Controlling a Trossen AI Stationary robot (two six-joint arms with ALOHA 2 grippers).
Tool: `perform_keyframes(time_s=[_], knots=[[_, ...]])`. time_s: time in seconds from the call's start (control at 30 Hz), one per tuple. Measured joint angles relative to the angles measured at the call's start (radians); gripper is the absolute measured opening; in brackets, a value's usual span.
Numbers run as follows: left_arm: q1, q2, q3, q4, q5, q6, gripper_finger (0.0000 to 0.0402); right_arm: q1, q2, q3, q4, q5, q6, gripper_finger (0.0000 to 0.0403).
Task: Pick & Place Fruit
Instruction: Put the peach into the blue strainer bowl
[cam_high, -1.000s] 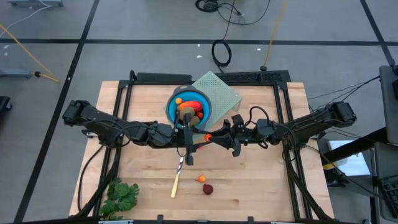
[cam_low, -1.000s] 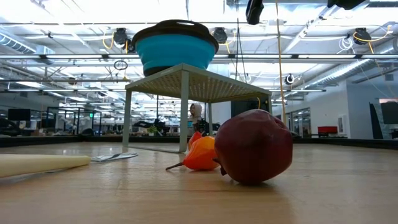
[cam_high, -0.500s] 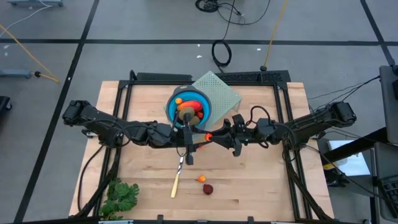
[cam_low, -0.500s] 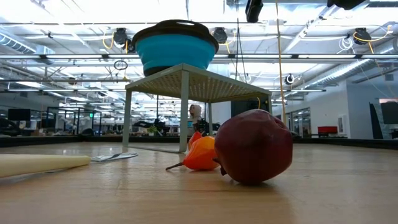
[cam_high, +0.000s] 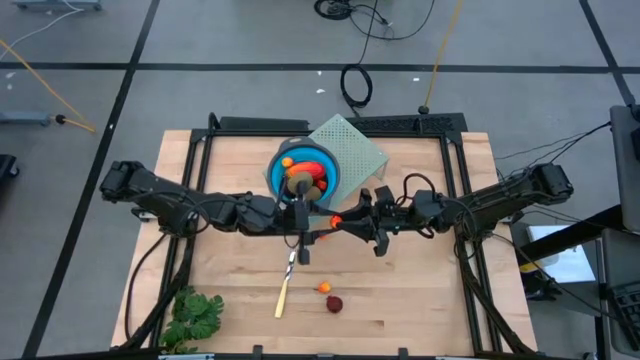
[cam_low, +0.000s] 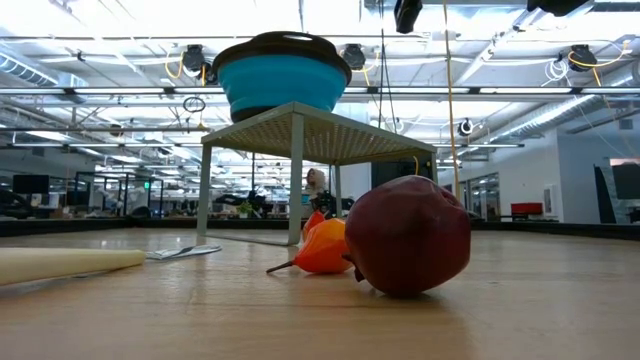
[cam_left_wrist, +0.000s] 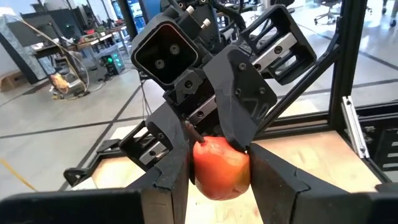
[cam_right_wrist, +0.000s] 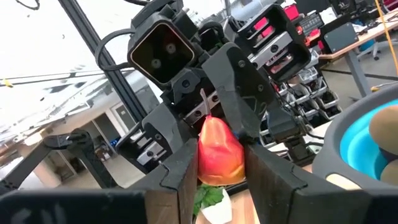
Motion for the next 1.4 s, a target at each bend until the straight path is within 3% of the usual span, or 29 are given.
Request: perform_keyframes(time_s=[0.43, 0.7, 1.4], knots=[[0.039, -0.002, 0.002, 0.01, 0.092, -0.082, 0.0139, 0.0, -0.001, -0.001, 0.008, 0.0, -0.041, 0.0114], [0.04, -0.002, 0.002, 0.011, 0.092, -0.09, 0.0138, 0.0, 0.0, -0.001, 0.014, 0.0, -0.056, 0.0089], [0.067, 0.001, 0.002, 0.056, 0.093, -0.151, 0.0154, -0.001, 0.0, 0.0, 0.026, 0.006, -0.051, 0.0093]])
